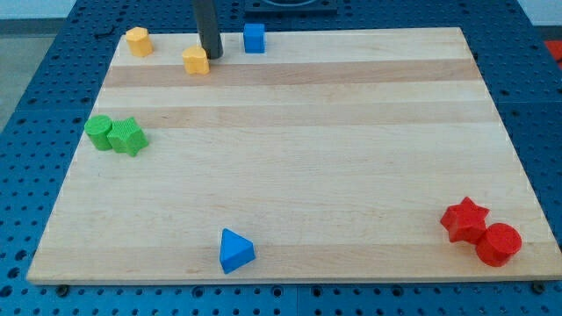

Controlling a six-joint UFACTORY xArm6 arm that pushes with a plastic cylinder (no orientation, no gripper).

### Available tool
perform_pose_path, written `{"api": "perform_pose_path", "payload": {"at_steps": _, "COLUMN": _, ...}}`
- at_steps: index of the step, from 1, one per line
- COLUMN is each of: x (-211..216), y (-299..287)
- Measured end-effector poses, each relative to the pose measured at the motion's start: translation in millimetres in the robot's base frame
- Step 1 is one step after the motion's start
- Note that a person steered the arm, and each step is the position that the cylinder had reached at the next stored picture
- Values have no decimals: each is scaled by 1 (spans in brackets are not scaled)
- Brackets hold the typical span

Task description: Slide blue cube a bit right

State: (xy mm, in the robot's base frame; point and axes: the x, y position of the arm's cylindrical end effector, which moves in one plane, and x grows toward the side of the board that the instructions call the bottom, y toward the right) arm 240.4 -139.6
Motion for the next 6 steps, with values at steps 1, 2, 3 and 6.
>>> {"api": "perform_pose_path", "payload": {"at_steps": 1, "x": -9, "y": 1}}
{"api": "perform_pose_path", "payload": {"at_steps": 2, "x": -16, "y": 23}}
{"api": "perform_pose_path", "payload": {"at_steps": 3, "x": -19, "y": 49}}
{"api": "perform_pose_path", "payload": {"at_steps": 6, "x": -27, "y": 80}}
